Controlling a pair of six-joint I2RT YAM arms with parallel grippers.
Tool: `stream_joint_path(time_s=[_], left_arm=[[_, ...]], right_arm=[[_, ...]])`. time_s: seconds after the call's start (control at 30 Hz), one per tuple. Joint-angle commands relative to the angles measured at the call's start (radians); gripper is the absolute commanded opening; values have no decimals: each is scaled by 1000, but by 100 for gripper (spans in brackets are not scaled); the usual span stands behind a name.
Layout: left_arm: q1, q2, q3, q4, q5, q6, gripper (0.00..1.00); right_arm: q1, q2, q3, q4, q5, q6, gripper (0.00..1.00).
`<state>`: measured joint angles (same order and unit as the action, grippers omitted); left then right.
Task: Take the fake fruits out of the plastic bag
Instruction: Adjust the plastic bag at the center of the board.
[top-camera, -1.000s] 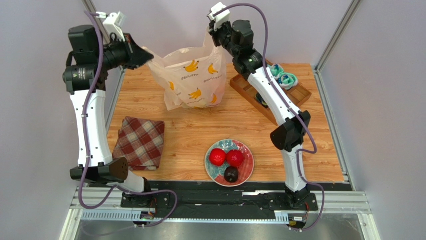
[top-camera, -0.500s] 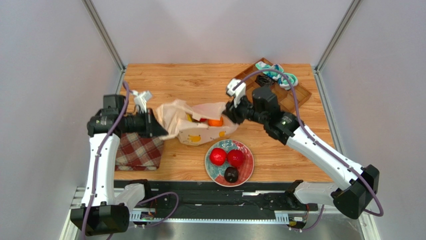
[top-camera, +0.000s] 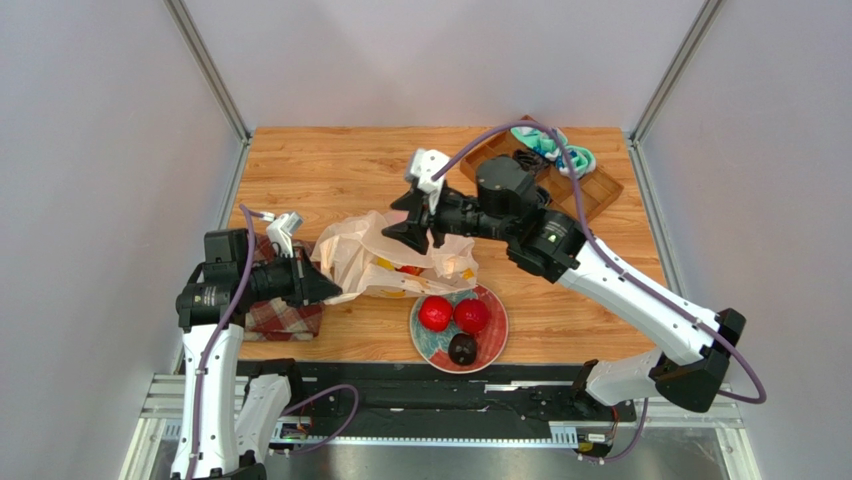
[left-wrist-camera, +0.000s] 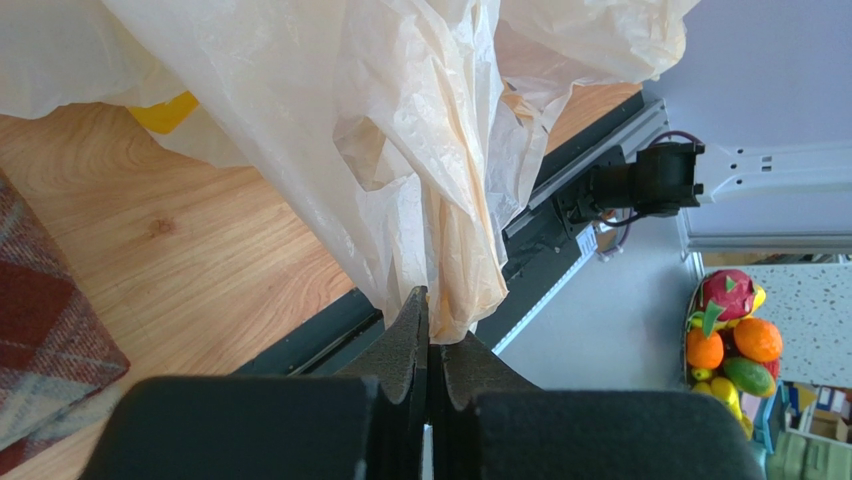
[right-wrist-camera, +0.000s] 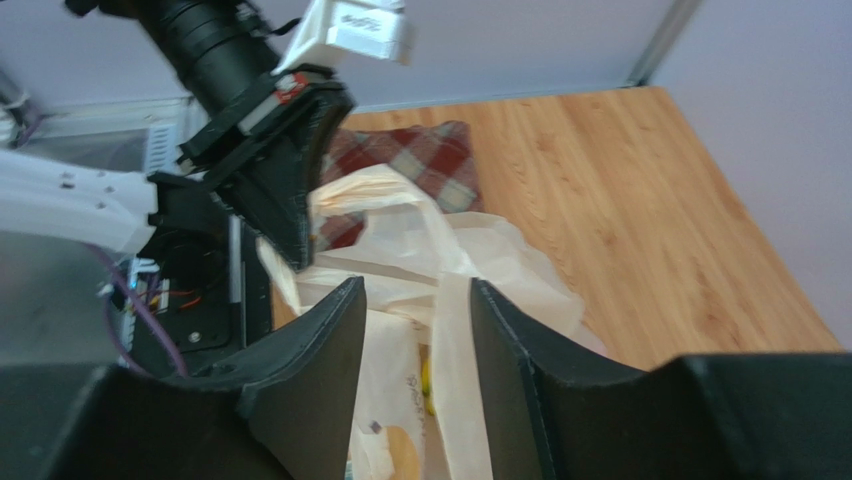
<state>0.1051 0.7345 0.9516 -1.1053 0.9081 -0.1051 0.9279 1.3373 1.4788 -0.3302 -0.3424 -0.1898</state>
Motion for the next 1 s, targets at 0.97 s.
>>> stream_joint_path(time_s=[0.97], left_arm=[[-2, -148, 66, -220, 344, 147, 0]], right_arm=[[-113, 339, -140, 86, 458, 435, 39]])
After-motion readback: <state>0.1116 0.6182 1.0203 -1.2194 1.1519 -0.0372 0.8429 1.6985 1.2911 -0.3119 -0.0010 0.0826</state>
